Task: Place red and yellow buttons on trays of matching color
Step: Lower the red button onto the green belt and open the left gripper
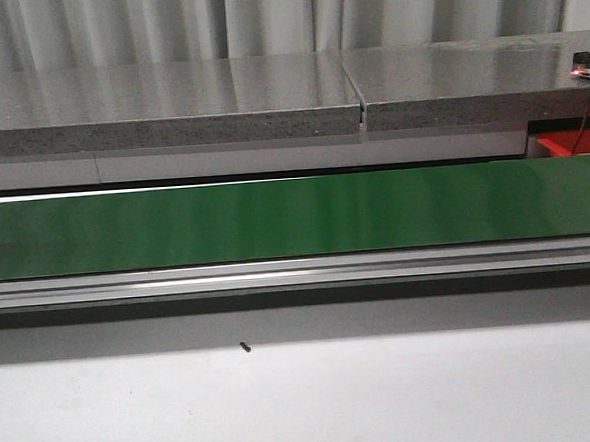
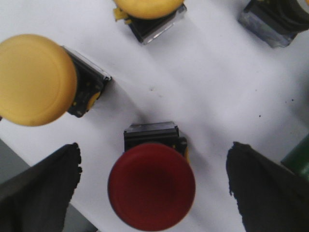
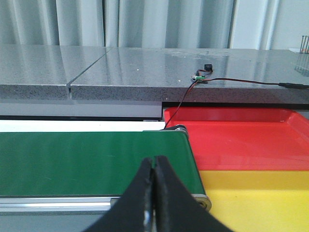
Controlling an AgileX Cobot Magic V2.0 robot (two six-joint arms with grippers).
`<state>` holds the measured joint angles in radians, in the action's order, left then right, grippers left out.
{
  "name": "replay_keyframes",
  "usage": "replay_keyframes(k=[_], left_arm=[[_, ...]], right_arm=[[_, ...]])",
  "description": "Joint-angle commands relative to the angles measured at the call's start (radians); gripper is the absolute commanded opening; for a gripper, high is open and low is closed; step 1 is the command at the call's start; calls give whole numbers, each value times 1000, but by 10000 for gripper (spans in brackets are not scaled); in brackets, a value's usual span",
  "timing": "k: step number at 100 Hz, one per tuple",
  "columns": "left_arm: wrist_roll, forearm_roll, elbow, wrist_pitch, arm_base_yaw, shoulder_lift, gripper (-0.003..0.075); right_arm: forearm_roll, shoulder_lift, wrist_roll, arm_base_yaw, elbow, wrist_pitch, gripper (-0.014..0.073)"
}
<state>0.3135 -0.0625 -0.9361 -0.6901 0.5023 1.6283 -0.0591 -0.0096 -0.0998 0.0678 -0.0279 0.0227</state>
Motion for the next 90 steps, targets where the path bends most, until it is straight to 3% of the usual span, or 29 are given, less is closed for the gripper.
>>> replay_keyframes(k=[1, 11, 23, 33, 90], left_arm=[[1, 8, -23, 43, 1, -19, 578], [1, 11, -23, 60, 1, -12, 464], [1, 11, -23, 76, 1, -12, 260], [1, 11, -23, 78, 1, -14, 157], [-48, 4, -43, -23, 1, -294, 149]], right_arm=[[-12, -19, 3, 4, 17, -78, -58], [-12, -19, 3, 4, 17, -78, -58], [-12, -19, 3, 4, 17, -78, -58], [-12, -19, 3, 4, 17, -78, -58], [-12, -19, 3, 4, 17, -78, -58]])
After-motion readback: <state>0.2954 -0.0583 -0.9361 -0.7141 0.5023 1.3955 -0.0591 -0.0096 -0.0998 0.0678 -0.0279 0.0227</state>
